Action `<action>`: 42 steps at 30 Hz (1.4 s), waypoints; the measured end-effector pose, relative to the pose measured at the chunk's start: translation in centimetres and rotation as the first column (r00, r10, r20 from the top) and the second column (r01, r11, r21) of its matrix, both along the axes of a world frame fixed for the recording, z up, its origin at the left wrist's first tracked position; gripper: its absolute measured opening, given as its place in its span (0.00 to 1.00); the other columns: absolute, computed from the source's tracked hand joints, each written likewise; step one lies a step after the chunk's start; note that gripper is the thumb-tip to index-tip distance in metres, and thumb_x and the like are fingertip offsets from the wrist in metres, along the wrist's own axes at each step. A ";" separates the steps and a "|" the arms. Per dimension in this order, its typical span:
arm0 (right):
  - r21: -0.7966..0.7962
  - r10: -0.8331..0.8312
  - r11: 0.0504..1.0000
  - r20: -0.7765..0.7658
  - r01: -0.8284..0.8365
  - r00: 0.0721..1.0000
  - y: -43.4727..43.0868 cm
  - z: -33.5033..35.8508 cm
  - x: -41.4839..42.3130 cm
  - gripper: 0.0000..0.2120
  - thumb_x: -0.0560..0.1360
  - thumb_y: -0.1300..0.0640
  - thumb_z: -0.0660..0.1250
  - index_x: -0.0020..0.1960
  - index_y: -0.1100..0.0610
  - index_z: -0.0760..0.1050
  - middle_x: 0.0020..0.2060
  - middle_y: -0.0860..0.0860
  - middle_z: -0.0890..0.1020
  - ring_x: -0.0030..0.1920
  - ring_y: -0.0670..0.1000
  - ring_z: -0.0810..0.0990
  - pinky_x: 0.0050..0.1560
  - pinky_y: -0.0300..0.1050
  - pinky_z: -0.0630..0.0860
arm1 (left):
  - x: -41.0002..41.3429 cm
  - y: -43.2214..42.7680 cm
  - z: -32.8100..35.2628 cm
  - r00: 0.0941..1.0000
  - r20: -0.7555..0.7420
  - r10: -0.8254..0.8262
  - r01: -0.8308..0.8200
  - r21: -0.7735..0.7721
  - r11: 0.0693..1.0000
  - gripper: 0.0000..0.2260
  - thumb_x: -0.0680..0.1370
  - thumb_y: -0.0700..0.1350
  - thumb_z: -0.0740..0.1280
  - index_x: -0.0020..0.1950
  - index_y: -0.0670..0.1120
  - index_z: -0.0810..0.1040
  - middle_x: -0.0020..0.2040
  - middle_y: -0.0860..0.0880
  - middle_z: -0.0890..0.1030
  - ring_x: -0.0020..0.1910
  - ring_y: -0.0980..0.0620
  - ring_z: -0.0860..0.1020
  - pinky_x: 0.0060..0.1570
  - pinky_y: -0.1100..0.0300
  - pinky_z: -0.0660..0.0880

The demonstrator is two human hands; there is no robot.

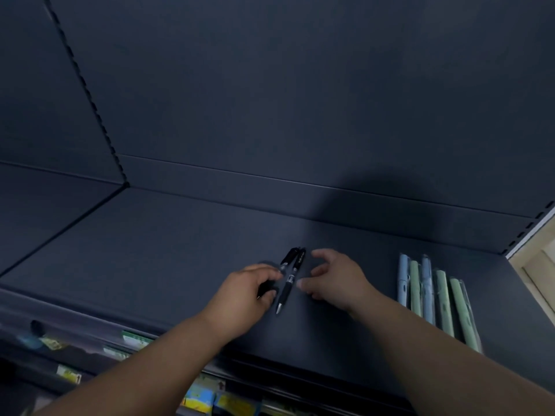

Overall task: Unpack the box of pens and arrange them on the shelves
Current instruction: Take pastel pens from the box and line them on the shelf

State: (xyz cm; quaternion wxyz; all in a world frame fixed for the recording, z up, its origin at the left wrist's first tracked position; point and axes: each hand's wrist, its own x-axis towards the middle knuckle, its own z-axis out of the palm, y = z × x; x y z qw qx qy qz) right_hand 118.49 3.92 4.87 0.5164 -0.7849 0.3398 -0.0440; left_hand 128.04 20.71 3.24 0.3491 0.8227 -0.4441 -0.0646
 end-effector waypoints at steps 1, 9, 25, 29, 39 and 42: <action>-0.041 0.042 0.998 -0.019 -0.043 0.999 0.1 0.0 -0.4 0.34 0.65 0.59 0.78 0.68 0.53 0.71 0.50 0.50 0.79 0.42 0.49 0.82 0.46 0.44 0.80 | -0.1 -0.1 0.0 0.999 -0.040 0.007 -0.007 0.001 1.000 0.14 0.73 0.39 0.70 0.58 0.48 0.81 0.57 0.57 0.77 0.55 0.61 0.76 0.57 0.80 0.64; -0.357 0.269 0.892 -0.075 -0.278 0.960 0.7 0.2 -0.9 0.26 0.69 0.57 0.75 0.66 0.55 0.74 0.61 0.50 0.72 0.41 0.41 0.77 0.44 0.25 0.69 | -1.0 -1.8 0.4 0.981 -0.188 0.049 -0.042 0.037 0.998 0.15 0.74 0.39 0.69 0.58 0.53 0.79 0.52 0.55 0.80 0.49 0.61 0.79 0.52 0.74 0.72; -0.659 0.323 0.651 -0.210 -0.377 0.923 9.3 3.5 2.7 0.26 0.77 0.46 0.64 0.72 0.48 0.65 0.69 0.47 0.68 0.67 0.49 0.70 0.62 0.44 0.71 | 1.5 11.9 2.9 0.932 0.134 0.338 -0.361 0.229 0.904 0.26 0.75 0.57 0.66 0.71 0.52 0.68 0.72 0.52 0.65 0.69 0.54 0.68 0.65 0.68 0.61; -0.686 0.424 0.579 -0.206 -0.440 0.882 16.2 3.3 5.5 0.25 0.76 0.44 0.64 0.71 0.48 0.67 0.68 0.48 0.70 0.66 0.50 0.71 0.65 0.45 0.70 | 2.6 20.3 3.3 0.864 0.229 0.449 -0.497 0.238 0.835 0.27 0.75 0.59 0.66 0.72 0.55 0.67 0.74 0.52 0.63 0.71 0.51 0.66 0.67 0.62 0.62; -0.621 0.726 0.358 -0.283 -0.697 0.626 41.0 -1.3 12.7 0.22 0.74 0.45 0.66 0.67 0.47 0.71 0.61 0.47 0.73 0.63 0.51 0.73 0.62 0.43 0.69 | 2.1 50.0 -0.8 0.630 0.157 0.760 -0.738 0.427 0.523 0.27 0.74 0.61 0.64 0.72 0.54 0.66 0.71 0.53 0.65 0.68 0.50 0.68 0.65 0.58 0.68; -0.551 0.761 0.234 -0.409 -0.801 0.504 46.9 -3.6 14.1 0.26 0.75 0.42 0.64 0.70 0.48 0.67 0.64 0.48 0.73 0.65 0.51 0.72 0.63 0.43 0.70 | 0.1 57.0 -2.5 0.544 0.117 0.831 -0.753 0.505 0.422 0.28 0.74 0.61 0.65 0.72 0.55 0.66 0.70 0.53 0.66 0.65 0.49 0.70 0.63 0.57 0.69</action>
